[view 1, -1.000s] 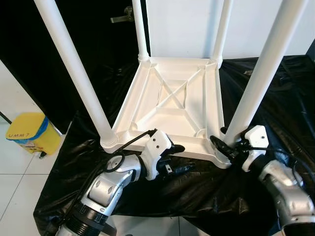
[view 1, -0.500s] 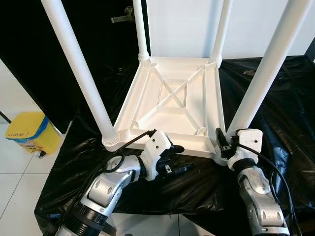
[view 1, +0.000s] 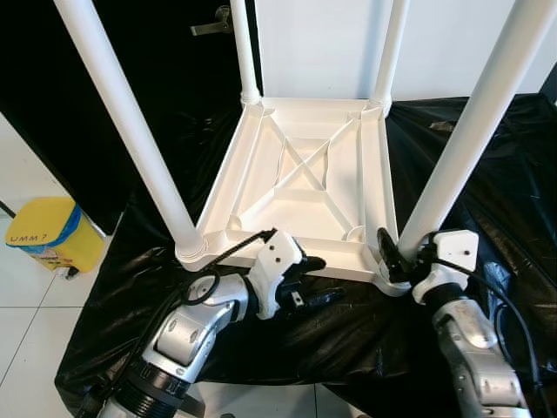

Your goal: Building children table

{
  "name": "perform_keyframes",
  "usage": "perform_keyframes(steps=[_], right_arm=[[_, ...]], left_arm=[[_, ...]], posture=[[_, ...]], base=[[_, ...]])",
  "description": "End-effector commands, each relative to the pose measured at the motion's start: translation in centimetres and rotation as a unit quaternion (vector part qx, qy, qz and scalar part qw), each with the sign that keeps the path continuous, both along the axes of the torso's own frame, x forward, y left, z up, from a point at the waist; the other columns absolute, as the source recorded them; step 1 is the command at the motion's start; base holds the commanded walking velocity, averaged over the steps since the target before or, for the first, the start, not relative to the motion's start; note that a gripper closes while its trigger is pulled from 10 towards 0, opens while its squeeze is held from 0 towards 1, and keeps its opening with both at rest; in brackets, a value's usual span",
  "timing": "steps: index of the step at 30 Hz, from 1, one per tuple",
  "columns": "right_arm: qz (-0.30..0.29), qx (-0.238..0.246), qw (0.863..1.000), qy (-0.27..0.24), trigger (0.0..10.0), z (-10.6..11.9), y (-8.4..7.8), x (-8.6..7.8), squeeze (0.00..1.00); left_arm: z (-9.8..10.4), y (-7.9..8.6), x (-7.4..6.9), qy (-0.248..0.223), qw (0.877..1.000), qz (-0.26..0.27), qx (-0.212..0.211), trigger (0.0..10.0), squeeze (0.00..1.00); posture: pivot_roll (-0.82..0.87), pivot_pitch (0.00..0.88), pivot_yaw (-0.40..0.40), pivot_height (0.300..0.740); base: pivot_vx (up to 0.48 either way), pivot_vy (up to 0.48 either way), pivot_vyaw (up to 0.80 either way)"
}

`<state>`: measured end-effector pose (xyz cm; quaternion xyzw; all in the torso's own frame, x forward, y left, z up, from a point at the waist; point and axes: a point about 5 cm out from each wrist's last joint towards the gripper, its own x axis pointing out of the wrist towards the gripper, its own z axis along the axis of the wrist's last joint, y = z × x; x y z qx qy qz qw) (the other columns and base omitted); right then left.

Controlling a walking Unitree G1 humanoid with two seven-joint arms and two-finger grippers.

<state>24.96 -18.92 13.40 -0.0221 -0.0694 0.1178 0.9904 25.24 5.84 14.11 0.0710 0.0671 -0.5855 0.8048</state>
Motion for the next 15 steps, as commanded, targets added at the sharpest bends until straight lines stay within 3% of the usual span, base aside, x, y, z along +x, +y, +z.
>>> perform_keyframes(steps=[1,3,4,7,11,15], right_arm=[[0.052,-0.006,0.999,-0.003,10.0,0.5,-0.5,-0.4,1.0],[0.072,-0.012,0.997,0.001,10.0,0.6,-0.7,-0.5,1.0],[0.101,-0.02,0.995,0.012,10.0,0.6,-0.8,-0.7,0.0],[0.127,-0.032,0.991,0.022,10.0,0.6,-0.9,-0.8,0.0],[0.2,-0.074,0.975,0.061,10.0,0.1,-1.2,-0.3,0.0],[0.221,-0.092,0.968,0.07,10.0,-0.2,-1.1,0.3,0.0]], left_arm=[[0.1,0.2,-0.2,0.003,1.0,-0.009,0.003,10.0,0.0],[0.1,0.2,-0.2,0.003,1.0,-0.008,0.003,10.0,0.0],[0.1,0.3,-0.2,0.003,1.0,-0.008,0.003,10.0,0.0],[0.1,0.3,-0.2,0.003,1.0,-0.007,0.003,10.0,0.0],[0.2,0.4,-0.1,0.003,1.0,-0.007,0.004,10.0,0.0],[0.2,0.4,-0.1,0.003,1.0,-0.008,0.004,10.0,0.0]], posture=[[-0.19,0.041,0.059,0.74],[-0.19,0.041,0.061,0.74],[-0.19,0.042,0.062,0.74],[-0.19,0.043,0.064,0.74],[-0.18,0.043,0.07,0.74],[-0.18,0.043,0.068,0.74]], base=[[0.0,0.0,0.0],[0.0,0.0,0.0],[0.0,0.0,0.0],[0.0,0.0,0.0],[0.0,0.0,0.0],[0.0,0.0,0.0]])
